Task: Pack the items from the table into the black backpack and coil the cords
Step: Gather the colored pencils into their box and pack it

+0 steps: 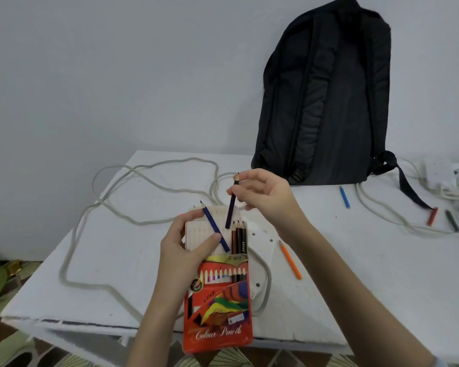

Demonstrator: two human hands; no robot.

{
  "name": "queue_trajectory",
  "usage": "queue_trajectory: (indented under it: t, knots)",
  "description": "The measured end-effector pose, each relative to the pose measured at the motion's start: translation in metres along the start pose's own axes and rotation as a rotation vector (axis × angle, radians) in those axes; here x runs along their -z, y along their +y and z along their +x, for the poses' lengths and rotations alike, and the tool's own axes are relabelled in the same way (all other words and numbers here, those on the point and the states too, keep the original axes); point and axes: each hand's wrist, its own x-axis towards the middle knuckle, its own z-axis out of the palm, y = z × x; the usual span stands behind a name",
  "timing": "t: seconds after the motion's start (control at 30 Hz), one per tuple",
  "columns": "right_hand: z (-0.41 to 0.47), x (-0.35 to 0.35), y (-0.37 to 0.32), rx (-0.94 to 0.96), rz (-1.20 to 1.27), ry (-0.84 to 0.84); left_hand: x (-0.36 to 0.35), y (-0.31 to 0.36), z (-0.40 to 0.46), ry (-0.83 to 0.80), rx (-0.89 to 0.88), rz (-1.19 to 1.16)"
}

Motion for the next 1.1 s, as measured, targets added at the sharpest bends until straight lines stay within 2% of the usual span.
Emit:
queue_trajectory:
  t: [0.2,0.43,0.53,0.7,0.8,1.0,1.1]
  knots:
    - [-0.010,0.013,0.012,0.110,-0.123,-0.054,-0.011,0.012,-0.007,-0.038,0.018,-0.028]
    - [-0.029,0.046,0.025,0.130,-0.344,-0.027,-0.042,0.006,-0.008,-0.070,-0.035,-0.034]
    - [-0.038,0.068,0.025,0.144,-0.336,-0.066,-0.062,0.007,-0.011,-0.095,-0.034,-0.050]
    - [-0.046,0.103,0.032,0.173,-0.343,0.029,-0.098,0.006,-0.019,-0.163,-0.021,-0.037]
    - [-0.047,0.121,0.033,0.206,-0.351,0.013,-0.119,0.004,-0.024,-0.196,-0.013,-0.015]
    - [-0.056,0.163,0.043,0.231,-0.424,-0.003,-0.159,-0.003,-0.031,-0.130,0.006,0.005]
    - [-0.059,0.187,0.046,0.227,-0.466,-0.087,-0.178,-0.007,-0.036,-0.122,0.020,0.011]
